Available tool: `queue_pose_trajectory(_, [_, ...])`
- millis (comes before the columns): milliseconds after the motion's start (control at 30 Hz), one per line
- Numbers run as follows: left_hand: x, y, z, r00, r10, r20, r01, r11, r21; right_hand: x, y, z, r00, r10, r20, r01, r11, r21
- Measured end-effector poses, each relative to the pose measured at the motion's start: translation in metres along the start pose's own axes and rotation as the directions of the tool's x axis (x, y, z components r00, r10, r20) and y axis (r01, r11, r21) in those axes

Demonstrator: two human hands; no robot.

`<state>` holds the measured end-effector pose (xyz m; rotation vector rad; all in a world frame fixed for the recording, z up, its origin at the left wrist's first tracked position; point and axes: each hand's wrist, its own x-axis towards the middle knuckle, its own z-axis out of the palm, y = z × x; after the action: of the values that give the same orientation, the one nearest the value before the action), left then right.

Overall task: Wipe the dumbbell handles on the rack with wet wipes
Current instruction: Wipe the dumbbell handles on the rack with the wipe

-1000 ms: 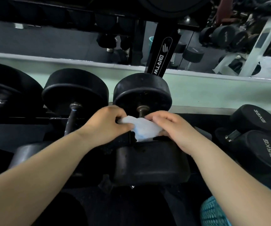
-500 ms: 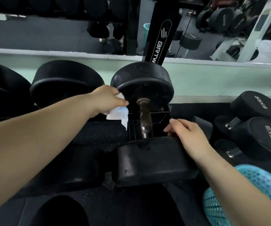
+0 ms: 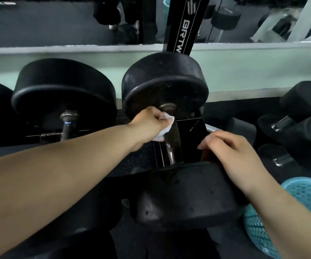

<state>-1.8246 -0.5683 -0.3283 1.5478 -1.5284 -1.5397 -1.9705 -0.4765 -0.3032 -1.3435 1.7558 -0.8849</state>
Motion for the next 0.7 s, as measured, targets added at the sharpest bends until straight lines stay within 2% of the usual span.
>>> queue_pose_trajectory(133, [-0.003,0.0,-0.005,1.0,0.008,0.024,-0.01,0.996,0.088,-0.001,-0.001,-0.001,1.0,-0.002,0.006,0.002,1.0,-0.013])
queue_pose_trajectory(233, [-0.013,-0.005,-0.005,0.988,0.005,0.152,-0.057,0.94,0.337,-0.001,-0.001,-0.001,1.0,-0.002,0.008,0.002,1.0,-0.011])
queue_pose_trajectory(300, [-0.02,-0.007,-0.001,0.985,0.014,0.17,-0.088,0.895,0.438,-0.001,0.0,-0.001,1.0,-0.007,0.003,0.007,1.0,-0.022])
queue_pose_trajectory(433, [-0.019,-0.003,-0.004,0.995,0.09,0.037,-0.096,0.963,0.253,-0.001,0.0,-0.001,1.0,-0.014,0.006,0.014,1.0,-0.009])
queue_pose_trajectory(500, [-0.018,-0.003,-0.004,0.99,0.108,0.092,-0.132,0.941,0.312,-0.002,0.0,0.0,1.0,-0.005,0.012,0.005,1.0,0.001])
queue_pose_trajectory(600, [-0.023,-0.002,0.0,0.966,0.043,0.254,-0.16,0.872,0.462,-0.001,0.0,0.0,1.0,-0.003,0.009,0.003,1.0,-0.006])
queue_pose_trajectory(700, [-0.025,-0.003,0.001,0.959,0.038,0.28,-0.188,0.825,0.532,0.0,0.0,0.0,1.0,-0.014,0.012,0.014,1.0,-0.01])
